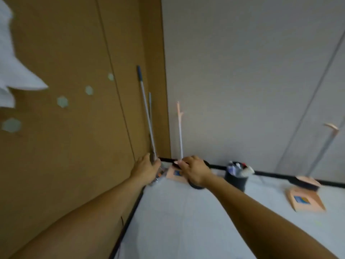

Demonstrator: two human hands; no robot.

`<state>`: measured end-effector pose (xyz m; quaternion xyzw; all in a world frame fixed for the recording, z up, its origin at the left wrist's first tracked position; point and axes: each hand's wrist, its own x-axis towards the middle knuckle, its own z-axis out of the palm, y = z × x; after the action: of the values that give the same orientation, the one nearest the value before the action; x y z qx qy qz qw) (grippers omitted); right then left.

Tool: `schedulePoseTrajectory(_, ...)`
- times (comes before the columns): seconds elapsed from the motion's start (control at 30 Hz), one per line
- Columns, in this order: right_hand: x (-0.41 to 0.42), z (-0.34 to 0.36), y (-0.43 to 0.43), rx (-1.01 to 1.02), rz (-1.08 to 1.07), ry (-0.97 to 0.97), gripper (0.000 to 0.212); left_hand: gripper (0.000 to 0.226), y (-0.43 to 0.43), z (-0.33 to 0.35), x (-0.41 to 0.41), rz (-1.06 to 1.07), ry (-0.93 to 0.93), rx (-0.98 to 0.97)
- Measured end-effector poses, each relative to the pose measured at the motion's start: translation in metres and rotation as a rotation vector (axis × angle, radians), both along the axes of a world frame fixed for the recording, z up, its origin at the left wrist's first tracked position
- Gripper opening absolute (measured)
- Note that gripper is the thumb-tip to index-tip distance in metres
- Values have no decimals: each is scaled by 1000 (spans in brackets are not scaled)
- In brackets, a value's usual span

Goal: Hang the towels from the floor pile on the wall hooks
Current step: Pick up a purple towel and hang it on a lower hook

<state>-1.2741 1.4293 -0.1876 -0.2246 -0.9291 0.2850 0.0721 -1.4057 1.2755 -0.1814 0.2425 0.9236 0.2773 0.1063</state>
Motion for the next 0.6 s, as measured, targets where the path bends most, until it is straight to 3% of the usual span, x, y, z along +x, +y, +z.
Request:
schedulePoseTrajectory(0.13, 116, -27, 36, -20, -137, -82, 46, 46, 56, -36, 90, -236, -85, -69)
schedulePoseTrajectory(0.2, 169, -40, 47, -39, -224, -123, 42, 50, 80, -55, 139, -326, -123, -95)
schedulePoseTrajectory(0.3, 234, -64, 58, -73, -343, -176, 54, 56, 109, -79, 210, -396, -178, -141)
schedulePoseTrajectory(0.6, 343, -151, 83, -201, -488, -354, 58, 65, 158, -171, 308, -584, -262, -362)
